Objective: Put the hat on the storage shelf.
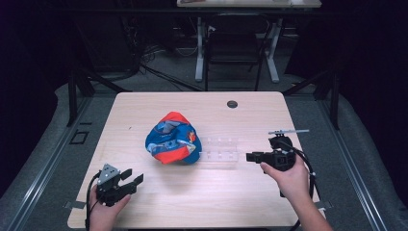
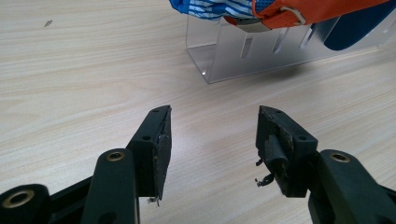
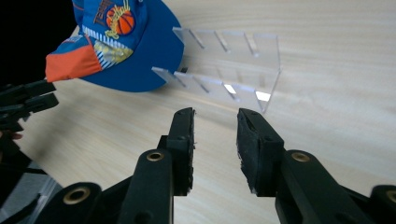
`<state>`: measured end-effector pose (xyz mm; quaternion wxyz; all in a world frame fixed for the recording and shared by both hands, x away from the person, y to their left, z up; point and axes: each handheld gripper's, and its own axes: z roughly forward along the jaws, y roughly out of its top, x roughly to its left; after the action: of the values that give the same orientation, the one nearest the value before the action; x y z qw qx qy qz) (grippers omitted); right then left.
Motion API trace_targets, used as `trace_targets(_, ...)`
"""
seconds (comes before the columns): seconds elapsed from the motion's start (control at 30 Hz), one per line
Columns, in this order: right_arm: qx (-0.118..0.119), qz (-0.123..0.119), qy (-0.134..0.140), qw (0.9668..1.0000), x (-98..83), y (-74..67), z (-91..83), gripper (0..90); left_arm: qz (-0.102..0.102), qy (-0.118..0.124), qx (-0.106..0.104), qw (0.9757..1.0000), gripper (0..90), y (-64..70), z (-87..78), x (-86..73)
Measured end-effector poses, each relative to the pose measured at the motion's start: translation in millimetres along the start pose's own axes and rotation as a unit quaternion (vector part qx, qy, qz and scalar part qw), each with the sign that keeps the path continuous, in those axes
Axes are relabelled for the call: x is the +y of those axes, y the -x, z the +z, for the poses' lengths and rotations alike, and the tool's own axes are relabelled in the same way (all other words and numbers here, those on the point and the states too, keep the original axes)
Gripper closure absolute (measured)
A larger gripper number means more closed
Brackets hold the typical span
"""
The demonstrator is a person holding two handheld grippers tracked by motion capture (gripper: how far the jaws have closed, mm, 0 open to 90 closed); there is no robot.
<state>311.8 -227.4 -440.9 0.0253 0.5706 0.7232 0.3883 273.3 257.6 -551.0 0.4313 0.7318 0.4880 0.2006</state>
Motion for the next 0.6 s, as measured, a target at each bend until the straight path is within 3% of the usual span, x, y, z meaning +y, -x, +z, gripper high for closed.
trace_targets(0.13,-0.003,0.003,0.010,0.9999,-19.2,5.6,6.1,66.2,-0.002,0.001,0.000,1.0000,45.9,-0.2,0.6,-0.7)
trace_targets(0.23,-0.021,-0.004,0.012,0.9997,-34.9,11.8,14.6,64.0,-0.001,0.000,0.000,1.0000,45.8,0.1,1.2,-0.9)
trace_targets(0.37,-0.021,0.001,0.017,0.9996,-43.6,16.3,18.4,63.3,-0.002,-0.002,0.000,1.0000,45.8,0.2,1.3,-1.0)
trace_targets(0.4,-0.031,-0.004,0.019,0.9993,-49.4,18.6,21.8,63.1,-0.003,-0.001,-0.001,1.0000,45.7,0.0,2.2,-1.6)
trace_targets(0.53,-0.035,-0.011,0.020,0.9991,-55.6,21.9,25.8,61.9,-0.003,-0.005,-0.001,1.0000,45.7,-0.4,2.4,-1.8)
trace_targets(0.6,-0.036,-0.015,0.035,0.9986,-63.2,26.0,28.0,60.6,-0.003,-0.002,0.000,1.0000,45.6,-0.6,2.6,-2.1)
